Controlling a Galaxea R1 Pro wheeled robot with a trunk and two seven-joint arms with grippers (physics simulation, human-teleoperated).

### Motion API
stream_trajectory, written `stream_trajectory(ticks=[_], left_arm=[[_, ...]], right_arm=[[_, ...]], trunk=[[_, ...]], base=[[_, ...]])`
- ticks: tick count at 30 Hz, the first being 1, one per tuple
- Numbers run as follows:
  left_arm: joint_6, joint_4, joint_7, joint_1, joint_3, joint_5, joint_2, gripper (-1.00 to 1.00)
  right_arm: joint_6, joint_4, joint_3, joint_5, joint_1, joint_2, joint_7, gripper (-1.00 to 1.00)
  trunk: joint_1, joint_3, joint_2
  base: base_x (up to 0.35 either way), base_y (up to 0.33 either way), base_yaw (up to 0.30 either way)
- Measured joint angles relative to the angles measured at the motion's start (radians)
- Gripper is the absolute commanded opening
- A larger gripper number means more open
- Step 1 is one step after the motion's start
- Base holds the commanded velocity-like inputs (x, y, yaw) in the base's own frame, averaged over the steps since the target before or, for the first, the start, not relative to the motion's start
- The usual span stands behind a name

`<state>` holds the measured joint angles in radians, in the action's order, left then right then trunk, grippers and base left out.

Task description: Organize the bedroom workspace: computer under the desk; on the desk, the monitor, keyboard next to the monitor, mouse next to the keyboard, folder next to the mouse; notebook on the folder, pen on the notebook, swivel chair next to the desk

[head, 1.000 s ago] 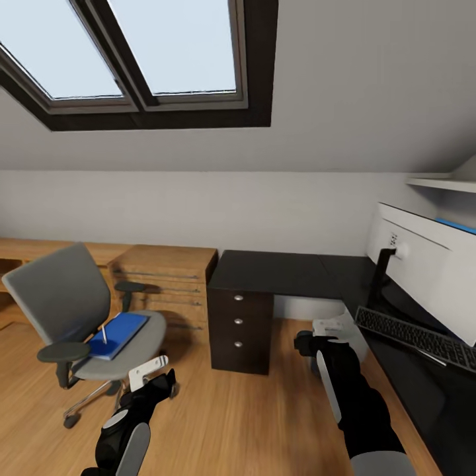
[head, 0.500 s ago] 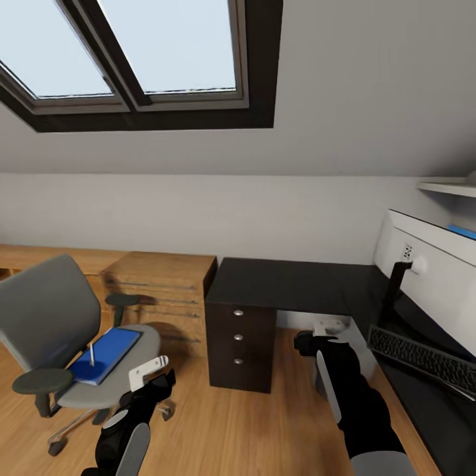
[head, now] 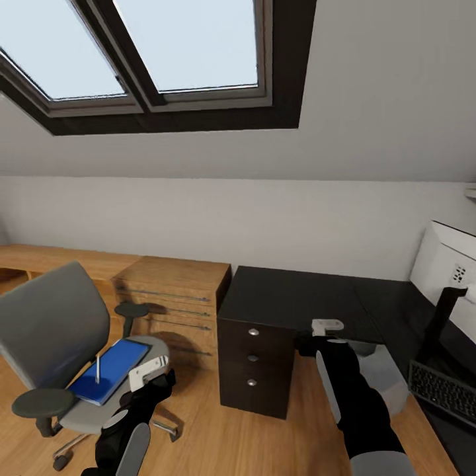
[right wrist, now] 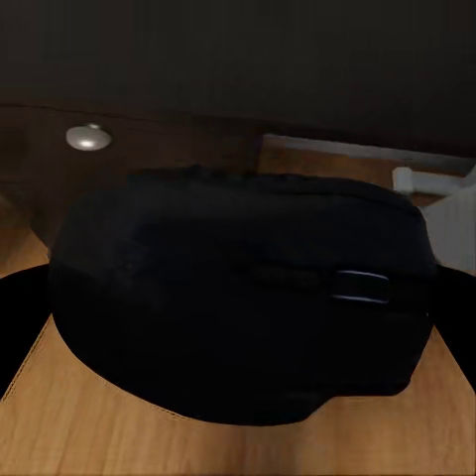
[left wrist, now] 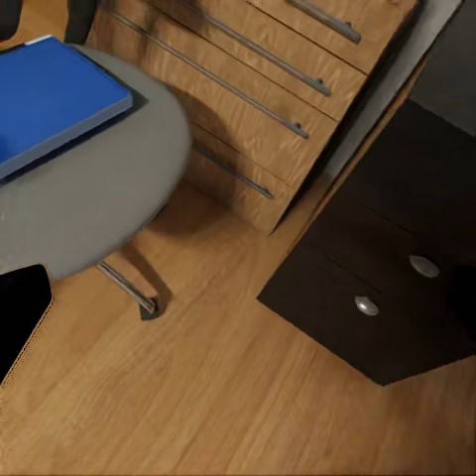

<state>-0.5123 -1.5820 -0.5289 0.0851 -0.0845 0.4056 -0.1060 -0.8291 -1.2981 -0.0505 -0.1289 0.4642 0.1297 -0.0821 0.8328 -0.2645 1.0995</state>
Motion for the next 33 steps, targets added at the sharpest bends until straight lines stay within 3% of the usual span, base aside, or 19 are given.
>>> stream_trajectory(ticks=[25,33], left_arm=[[-0.002,0.000,0.000,0.000,0.000,0.001,0.000,1.00],[-0.002,0.001,0.000,0.000,0.000,0.000,0.000,1.00]], right_arm=[[0.000,0.000,0.001,0.000,0.000,0.000,0.000,-1.00],[0.000,0.000,0.002,0.000,0.000,0.000,-0.001,-1.00]], trunk=[[-0.096,0.078,-0.175],[-0.096,0.079,-0.175]], base=[[0.325,0.000,0.052],[0.286,0.000,0.260]])
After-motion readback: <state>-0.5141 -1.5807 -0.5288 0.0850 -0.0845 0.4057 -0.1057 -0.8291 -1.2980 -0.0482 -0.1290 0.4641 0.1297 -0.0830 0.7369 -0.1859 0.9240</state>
